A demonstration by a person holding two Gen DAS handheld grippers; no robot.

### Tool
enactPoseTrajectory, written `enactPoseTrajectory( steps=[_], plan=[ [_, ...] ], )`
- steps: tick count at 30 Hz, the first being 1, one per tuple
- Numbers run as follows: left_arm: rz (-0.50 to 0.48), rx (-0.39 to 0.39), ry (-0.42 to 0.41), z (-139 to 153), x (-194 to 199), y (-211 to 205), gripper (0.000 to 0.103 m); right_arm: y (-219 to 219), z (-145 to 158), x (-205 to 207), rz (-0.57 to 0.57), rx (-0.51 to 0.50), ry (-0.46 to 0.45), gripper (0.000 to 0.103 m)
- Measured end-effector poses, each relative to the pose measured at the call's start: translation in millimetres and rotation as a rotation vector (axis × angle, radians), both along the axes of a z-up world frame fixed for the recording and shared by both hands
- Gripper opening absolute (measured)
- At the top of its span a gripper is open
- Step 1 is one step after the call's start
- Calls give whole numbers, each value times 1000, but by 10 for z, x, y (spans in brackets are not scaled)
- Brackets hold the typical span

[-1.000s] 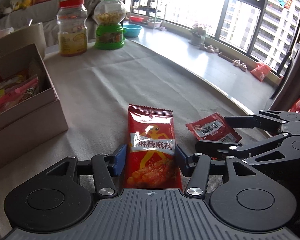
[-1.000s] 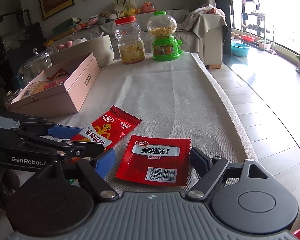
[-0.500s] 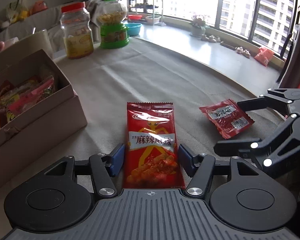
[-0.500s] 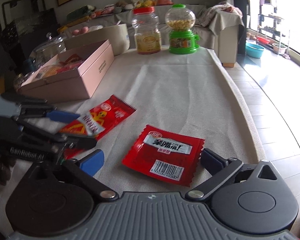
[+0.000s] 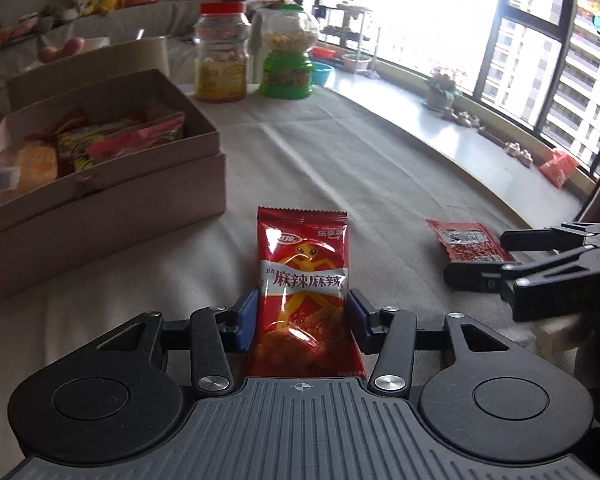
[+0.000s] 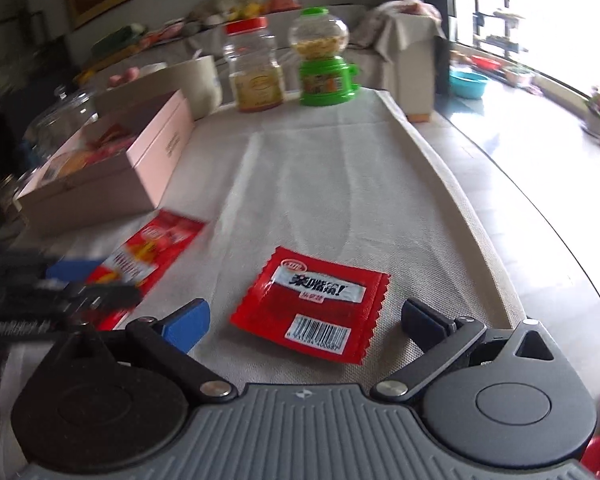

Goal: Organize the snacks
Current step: 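Lift the long red packet with the left tool while the right tool holds the small packet, then carry both red packets into the pink box and open both tools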

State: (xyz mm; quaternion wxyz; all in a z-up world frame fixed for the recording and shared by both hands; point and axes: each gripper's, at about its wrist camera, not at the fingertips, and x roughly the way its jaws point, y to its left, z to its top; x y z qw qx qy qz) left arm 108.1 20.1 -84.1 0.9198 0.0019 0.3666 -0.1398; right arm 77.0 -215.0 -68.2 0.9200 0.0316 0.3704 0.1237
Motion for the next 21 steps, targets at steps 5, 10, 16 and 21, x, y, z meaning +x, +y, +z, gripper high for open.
enactPoseTrajectory(
  steps=[5, 10, 16, 21],
  plan=[
    [64, -46, -3, 3, -208, 143, 53, 189, -18, 83, 22, -75, -9, 97],
    [80, -43, -15, 21, -250, 109, 53, 273, 23, 39, 73, -136, -53, 69],
    [99, -71, -2, 38, -382, 170, 52, 325, 177, -139, 160, -130, -74, 54],
    [122, -88, -18, 146, -673, 298, 51, 410, 447, -371, 254, -133, -137, 52]
  ],
)
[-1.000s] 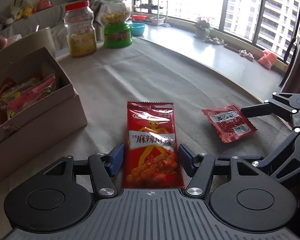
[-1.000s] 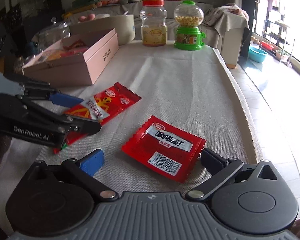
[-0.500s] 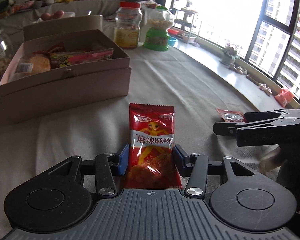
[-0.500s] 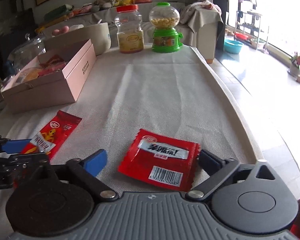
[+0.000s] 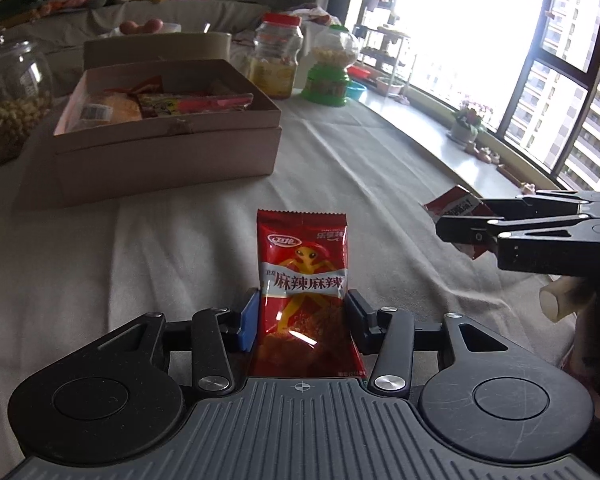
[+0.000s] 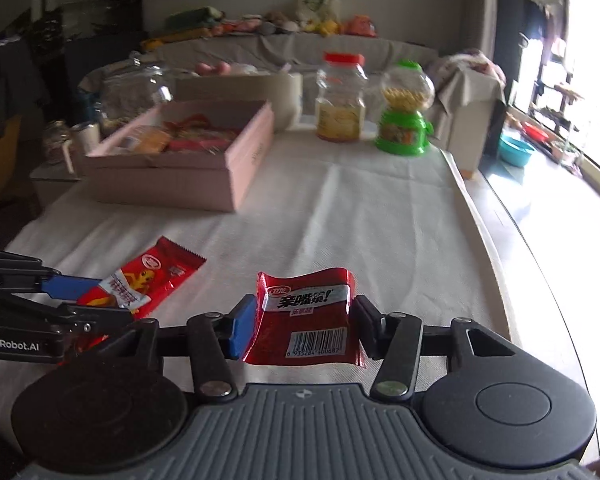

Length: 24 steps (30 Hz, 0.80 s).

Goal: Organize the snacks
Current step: 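Carry both red packets into the pink box and open both tools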

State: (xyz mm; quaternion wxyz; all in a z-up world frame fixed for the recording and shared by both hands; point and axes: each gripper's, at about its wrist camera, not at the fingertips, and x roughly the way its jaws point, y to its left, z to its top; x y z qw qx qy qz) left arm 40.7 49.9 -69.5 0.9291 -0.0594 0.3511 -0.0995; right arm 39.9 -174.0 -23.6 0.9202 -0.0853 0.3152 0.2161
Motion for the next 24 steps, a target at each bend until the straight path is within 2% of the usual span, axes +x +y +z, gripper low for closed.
enactPoseTrajectory(
  steps=[5, 8, 10, 11, 13, 17, 19, 21, 22, 24],
  plan=[
    [44, -18, -163, 563, -254, 284, 50, 191, 569, -114, 114, 25, -122, 52],
    [85, 15, -297, 1044, -201, 505, 50, 383, 1057, -20, 181, 59, -195, 52],
    [104, 33, -352, 1327, -34, 656, 51, 554, 1375, 129, 211, 77, -234, 52],
    [100, 32, -350, 1425, 101, 729, 51, 650, 1516, 230, 220, 83, -249, 52],
    [124, -18, -311, 1549, 448, 908, 51, 851, 1752, 485, 220, 88, -259, 52],
    [175, -145, -232, 1507, 1121, 1195, 51, 1214, 1974, 1027, 189, 103, -242, 53],
    [202, -219, -199, 1364, 1384, 1328, 51, 1344, 1980, 1271, 164, 107, -216, 53],
    [183, -312, -102, 1100, 1680, 1451, 53, 1466, 1927, 1502, 143, 106, -186, 53],
    [180, -326, -45, 938, 1839, 1511, 53, 1533, 1872, 1617, 134, 100, -167, 53],
    [229, -272, 24, 678, 2050, 1561, 50, 1607, 1750, 1790, 114, 91, -110, 53]
  ],
)
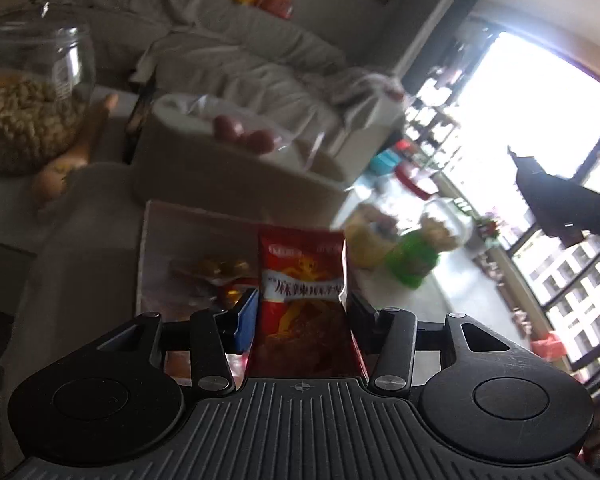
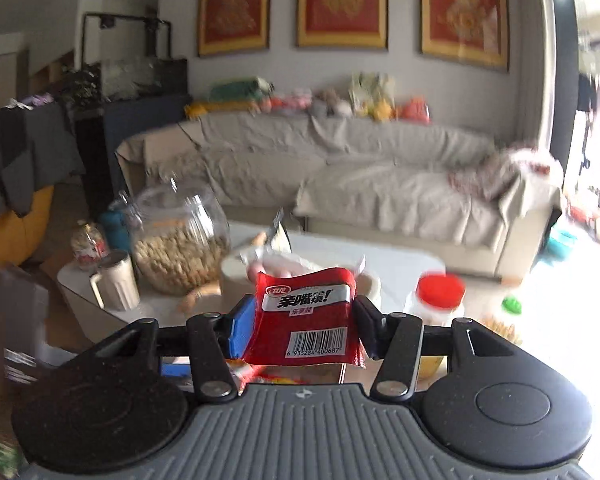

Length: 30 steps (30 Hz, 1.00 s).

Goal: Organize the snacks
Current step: 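Carry both red packets into the pink box and open both tools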

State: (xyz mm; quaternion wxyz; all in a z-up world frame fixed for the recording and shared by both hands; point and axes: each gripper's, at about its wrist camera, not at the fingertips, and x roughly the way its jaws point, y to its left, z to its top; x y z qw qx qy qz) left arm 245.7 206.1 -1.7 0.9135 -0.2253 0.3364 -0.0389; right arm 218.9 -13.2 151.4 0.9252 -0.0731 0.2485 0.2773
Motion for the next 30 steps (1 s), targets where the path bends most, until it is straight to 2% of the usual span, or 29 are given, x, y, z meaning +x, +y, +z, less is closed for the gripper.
enactPoseTrajectory(
  steps=[2, 6, 8, 9, 10, 11, 15, 18, 20, 22, 25, 26, 27, 28, 30],
  plan=[
    [60, 56, -17, -98, 30, 104, 49, 33, -122, 139, -11, -4, 54, 53],
    [87, -33, -141, 24, -180, 348, 49, 56, -389, 299, -4, -4, 115, 53],
    [118, -29, -191, 134, -381, 374, 49, 116, -516, 368, -2, 8, 151, 53],
    [141, -15, -214, 195, -497, 362, 49, 144, -564, 414, 8, 30, 174, 53],
    [161, 0, -227, 237, -596, 352, 49, 170, -595, 456, 35, 60, 194, 58],
    [184, 23, -238, 298, -679, 311, 49, 212, -636, 507, 62, 78, 210, 69],
    [229, 115, -258, 536, -1147, 130, 49, 243, -627, 478, 51, 87, 212, 70],
    [245, 212, -259, 737, -1516, -128, 49, 139, -535, 168, 32, 83, 164, 71],
    [243, 251, -260, 777, -1734, -311, 49, 11, -469, -145, 27, 76, 120, 77],
    [219, 261, -247, 741, -1901, -501, 49, -151, -459, -499, 22, 77, 81, 82],
    [173, 239, -196, 616, -2083, -744, 47, -374, -528, -1049, 20, 39, 38, 83],
    [158, 230, -174, 579, -2160, -818, 37, -460, -564, -1209, 17, 29, 39, 83],
    [144, 222, -152, 543, -2211, -891, 21, -536, -611, -1347, 13, 24, 51, 83],
    [122, 211, -133, 523, -2292, -966, 15, -615, -651, -1468, 13, 22, 68, 83],
    [84, 193, -116, 509, -2427, -1099, 15, -776, -706, -1662, 5, 31, 103, 83]
  ],
)
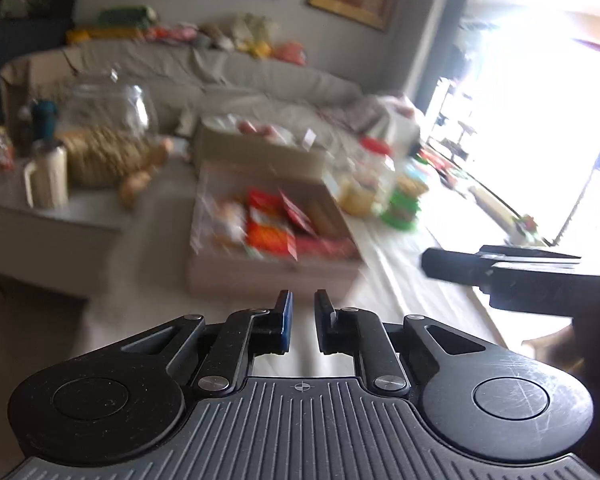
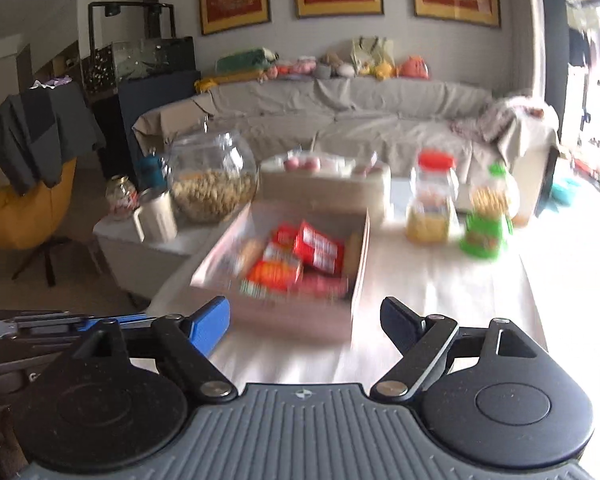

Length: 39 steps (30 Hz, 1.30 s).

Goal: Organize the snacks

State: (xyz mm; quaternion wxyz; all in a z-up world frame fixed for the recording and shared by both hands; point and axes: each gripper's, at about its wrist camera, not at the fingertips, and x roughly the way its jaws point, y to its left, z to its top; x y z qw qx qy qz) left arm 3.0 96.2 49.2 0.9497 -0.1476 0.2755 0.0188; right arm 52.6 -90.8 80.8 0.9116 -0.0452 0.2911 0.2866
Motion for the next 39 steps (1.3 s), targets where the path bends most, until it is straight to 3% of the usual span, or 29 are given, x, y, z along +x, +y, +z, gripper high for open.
enactPoseTrajectory(
  steps=[2, 7, 39],
  plan=[
    [-14, 26, -12, 25, -125, -143, 15, -144, -39, -139, -17, 18, 21, 83],
    [20, 176, -28, 96, -318, -473, 15, -278, -136, -317, -44, 40, 69, 83],
    [8, 114, 28, 81, -323, -505, 15, -250, -277, -367, -44, -11, 109, 83]
  ],
)
